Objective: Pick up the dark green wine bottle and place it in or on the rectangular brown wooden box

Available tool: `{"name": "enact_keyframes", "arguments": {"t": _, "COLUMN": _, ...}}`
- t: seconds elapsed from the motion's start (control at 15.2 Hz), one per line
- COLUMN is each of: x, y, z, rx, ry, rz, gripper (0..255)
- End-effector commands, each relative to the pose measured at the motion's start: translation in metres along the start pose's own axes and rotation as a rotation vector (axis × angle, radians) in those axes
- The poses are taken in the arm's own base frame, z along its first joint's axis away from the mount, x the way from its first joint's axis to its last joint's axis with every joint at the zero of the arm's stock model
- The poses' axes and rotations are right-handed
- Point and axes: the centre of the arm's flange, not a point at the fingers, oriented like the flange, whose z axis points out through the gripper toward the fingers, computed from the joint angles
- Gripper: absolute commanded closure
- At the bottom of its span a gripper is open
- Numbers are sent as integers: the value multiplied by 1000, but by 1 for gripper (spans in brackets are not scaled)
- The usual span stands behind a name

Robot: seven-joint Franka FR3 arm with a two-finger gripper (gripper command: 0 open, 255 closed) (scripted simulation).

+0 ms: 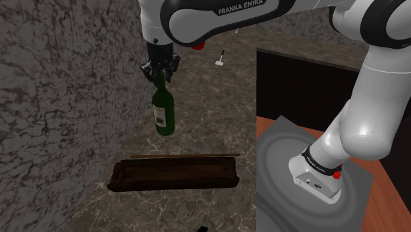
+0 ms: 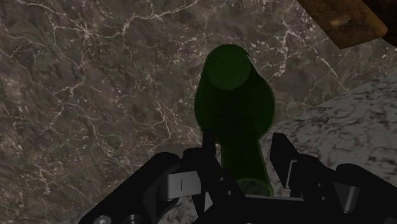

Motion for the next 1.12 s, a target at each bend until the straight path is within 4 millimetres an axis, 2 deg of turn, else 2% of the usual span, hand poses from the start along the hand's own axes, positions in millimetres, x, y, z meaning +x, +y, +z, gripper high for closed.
{"name": "enact_keyframes", "arguments": {"t": 0.0, "x": 0, "y": 0, "z": 0, "rx": 0, "ry": 0, "rz": 0, "gripper": 255}}
{"name": "enact_keyframes", "arguments": {"t": 0.26, "x": 0, "y": 0, "z": 0, "rx": 0, "ry": 0, "rz": 0, "gripper": 255}}
{"name": "enact_keyframes", "arguments": {"t": 1.06, "x": 7, "y": 2, "z": -63, "rx": 0, "ry": 0, "rz": 0, "gripper": 255}}
